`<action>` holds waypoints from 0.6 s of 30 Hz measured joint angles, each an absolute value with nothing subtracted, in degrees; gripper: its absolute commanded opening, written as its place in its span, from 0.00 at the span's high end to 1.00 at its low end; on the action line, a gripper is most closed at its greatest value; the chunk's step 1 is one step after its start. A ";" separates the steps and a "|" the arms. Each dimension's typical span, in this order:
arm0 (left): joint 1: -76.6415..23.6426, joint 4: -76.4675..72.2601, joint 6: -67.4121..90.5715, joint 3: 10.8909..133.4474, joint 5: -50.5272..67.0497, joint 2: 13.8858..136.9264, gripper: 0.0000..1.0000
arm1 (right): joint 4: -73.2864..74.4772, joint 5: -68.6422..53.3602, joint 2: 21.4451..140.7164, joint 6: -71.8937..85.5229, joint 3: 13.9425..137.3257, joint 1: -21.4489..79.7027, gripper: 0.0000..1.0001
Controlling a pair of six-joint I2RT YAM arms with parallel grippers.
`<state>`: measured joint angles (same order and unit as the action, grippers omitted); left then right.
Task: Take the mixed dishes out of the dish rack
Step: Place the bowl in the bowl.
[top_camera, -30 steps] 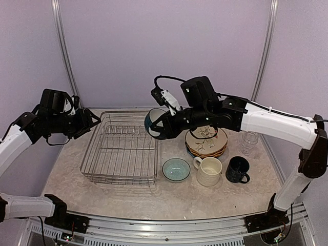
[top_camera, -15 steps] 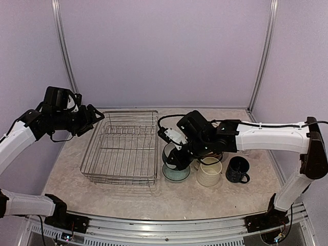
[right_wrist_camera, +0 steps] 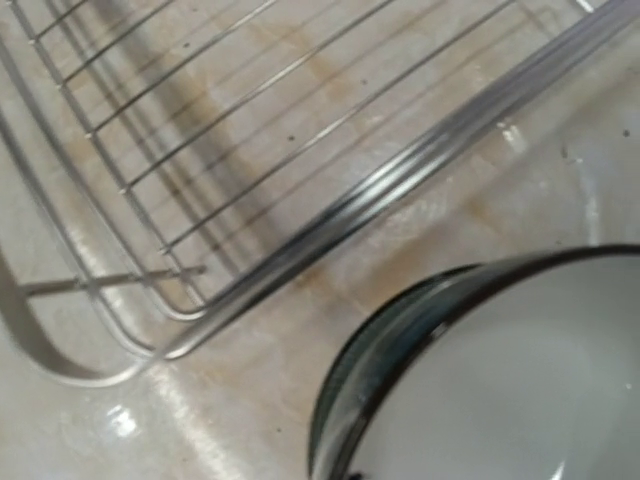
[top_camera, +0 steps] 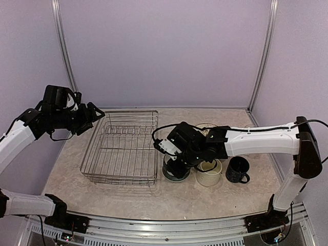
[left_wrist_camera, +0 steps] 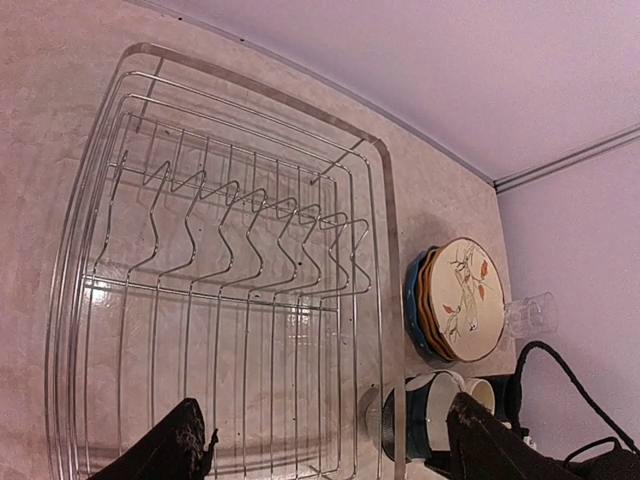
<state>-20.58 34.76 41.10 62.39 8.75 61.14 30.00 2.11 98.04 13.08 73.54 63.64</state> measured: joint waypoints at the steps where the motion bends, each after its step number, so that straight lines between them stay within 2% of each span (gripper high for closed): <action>1: -20.58 34.76 41.06 62.41 8.78 61.17 0.16 | 29.91 2.55 98.04 12.97 73.52 63.64 0.82; 3: -20.58 34.98 40.88 62.57 8.75 61.17 0.12 | 29.21 3.36 98.04 12.95 73.43 63.64 0.70; 7: -20.60 35.64 40.16 64.03 8.67 61.01 0.02 | 27.24 4.45 98.02 13.85 73.08 63.64 0.35; 11: -20.60 36.42 39.16 66.00 8.23 60.34 0.01 | 27.46 8.01 96.23 14.09 72.55 63.64 0.05; 13: -20.60 36.84 38.44 67.72 7.84 59.92 0.01 | 27.94 10.72 93.49 14.22 72.55 63.22 0.00; 18: -20.25 37.60 35.20 73.71 6.74 59.20 0.01 | 27.88 16.43 82.19 13.17 72.88 59.05 0.00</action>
<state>-20.25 37.60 35.20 73.71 6.74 59.20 27.88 16.43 82.19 13.17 72.88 59.05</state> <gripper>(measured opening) 0.988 0.997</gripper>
